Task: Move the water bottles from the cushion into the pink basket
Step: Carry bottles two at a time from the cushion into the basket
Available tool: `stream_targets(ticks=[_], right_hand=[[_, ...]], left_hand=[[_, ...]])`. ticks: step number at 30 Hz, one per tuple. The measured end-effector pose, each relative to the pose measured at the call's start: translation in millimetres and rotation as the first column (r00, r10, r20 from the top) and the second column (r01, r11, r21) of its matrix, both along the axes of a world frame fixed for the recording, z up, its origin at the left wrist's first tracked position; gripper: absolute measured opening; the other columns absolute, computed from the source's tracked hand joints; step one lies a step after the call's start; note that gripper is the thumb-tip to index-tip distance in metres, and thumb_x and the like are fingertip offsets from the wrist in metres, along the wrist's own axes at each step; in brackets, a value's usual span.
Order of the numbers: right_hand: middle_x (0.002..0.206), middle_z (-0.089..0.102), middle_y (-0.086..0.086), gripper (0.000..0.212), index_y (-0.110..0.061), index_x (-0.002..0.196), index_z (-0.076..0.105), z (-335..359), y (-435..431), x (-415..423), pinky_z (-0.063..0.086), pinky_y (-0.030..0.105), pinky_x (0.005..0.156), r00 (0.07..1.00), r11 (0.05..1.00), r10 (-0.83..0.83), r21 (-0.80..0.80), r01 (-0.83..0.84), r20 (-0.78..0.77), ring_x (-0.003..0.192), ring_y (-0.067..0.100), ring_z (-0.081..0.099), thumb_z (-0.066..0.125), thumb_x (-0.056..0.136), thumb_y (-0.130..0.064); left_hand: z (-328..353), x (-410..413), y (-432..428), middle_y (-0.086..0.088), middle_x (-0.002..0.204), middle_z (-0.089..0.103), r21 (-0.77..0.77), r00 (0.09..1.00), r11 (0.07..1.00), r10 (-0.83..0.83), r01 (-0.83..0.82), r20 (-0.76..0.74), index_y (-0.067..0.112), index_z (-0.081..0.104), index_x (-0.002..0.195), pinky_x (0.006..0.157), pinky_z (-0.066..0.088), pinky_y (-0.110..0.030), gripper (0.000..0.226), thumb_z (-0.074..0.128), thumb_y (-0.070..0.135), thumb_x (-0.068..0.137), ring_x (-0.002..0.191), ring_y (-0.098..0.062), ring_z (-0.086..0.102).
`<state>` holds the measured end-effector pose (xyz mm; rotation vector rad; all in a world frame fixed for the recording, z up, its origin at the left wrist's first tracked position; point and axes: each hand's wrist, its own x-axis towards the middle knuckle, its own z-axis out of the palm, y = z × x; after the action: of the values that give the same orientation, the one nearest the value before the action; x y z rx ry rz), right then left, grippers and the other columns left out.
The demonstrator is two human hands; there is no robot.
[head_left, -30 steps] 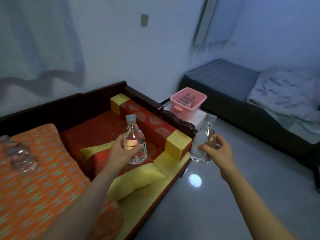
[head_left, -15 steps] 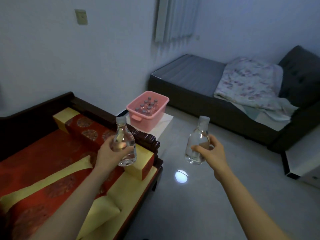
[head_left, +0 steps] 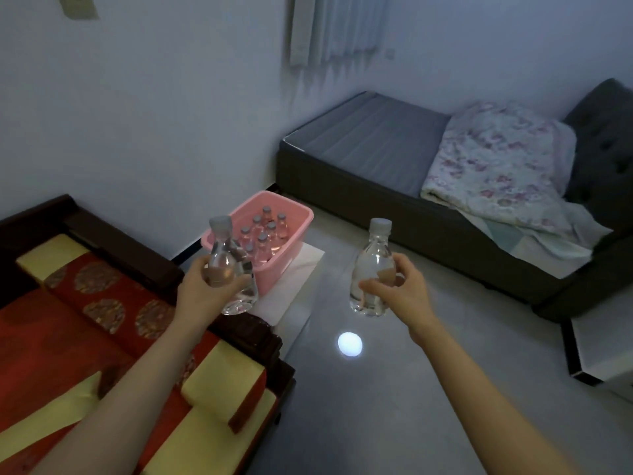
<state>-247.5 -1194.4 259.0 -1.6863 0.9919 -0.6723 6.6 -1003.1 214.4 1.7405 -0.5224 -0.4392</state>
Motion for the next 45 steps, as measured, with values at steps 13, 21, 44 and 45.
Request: stream_targets(ticks=[13, 21, 44, 45], right_hand=[[0.099, 0.064, -0.008, 0.057, -0.039, 0.105, 0.053, -10, -255, 127, 0.05, 0.023, 0.064, 0.935, 0.937, 0.349, 0.049, -0.347, -0.065, 0.087, 0.012, 0.066, 0.085, 0.058, -0.034], [0.109, 0.06, -0.005, 0.067, -0.036, 0.109, 0.05, -32, -347, 210, 0.052, 0.027, 0.069, 0.867, 0.871, 0.491, 0.055, -0.488, -0.081, 0.096, 0.015, 0.062, 0.083, 0.05, -0.038], [0.083, 0.066, -0.027, 0.059, -0.037, 0.092, 0.051, -164, -445, 444, 0.045, 0.003, 0.06, 0.586, 0.643, 0.755, 0.153, -0.751, -0.295, 0.077, -0.018, 0.06, 0.087, 0.048, -0.025], [0.085, 0.065, -0.034, 0.059, -0.038, 0.092, 0.051, -170, -446, 450, 0.046, 0.004, 0.06, 0.561, 0.622, 0.771, 0.163, -0.766, -0.302, 0.078, -0.017, 0.06, 0.084, 0.044, -0.032]], left_hand=[[-30, 69, -193, -0.003, 0.112, 0.065, 0.048, 0.965, 0.963, 0.264, -0.264, 0.013, 0.015, 0.051, 0.124, 0.075, 0.05, -0.027, 0.075, 0.088, 0.029, 0.06, 0.098, -0.02, 0.064], [-46, 95, -261, 0.004, 0.11, 0.058, 0.112, 0.909, 0.903, 0.415, -0.416, 0.035, 0.019, 0.048, 0.125, 0.063, 0.038, -0.013, 0.075, 0.088, 0.019, 0.061, 0.083, 0.002, 0.053], [-140, 208, -374, 0.02, 0.098, 0.054, 0.3, 0.856, 0.837, 0.506, -0.458, -0.107, 0.028, 0.04, 0.111, 0.07, 0.044, -0.018, 0.072, 0.086, 0.011, 0.058, 0.087, 0.001, 0.057], [-144, 208, -376, 0.021, 0.097, 0.055, 0.297, 0.852, 0.837, 0.51, -0.461, -0.117, 0.028, 0.04, 0.11, 0.068, 0.043, -0.015, 0.072, 0.086, 0.011, 0.057, 0.086, 0.005, 0.056]])
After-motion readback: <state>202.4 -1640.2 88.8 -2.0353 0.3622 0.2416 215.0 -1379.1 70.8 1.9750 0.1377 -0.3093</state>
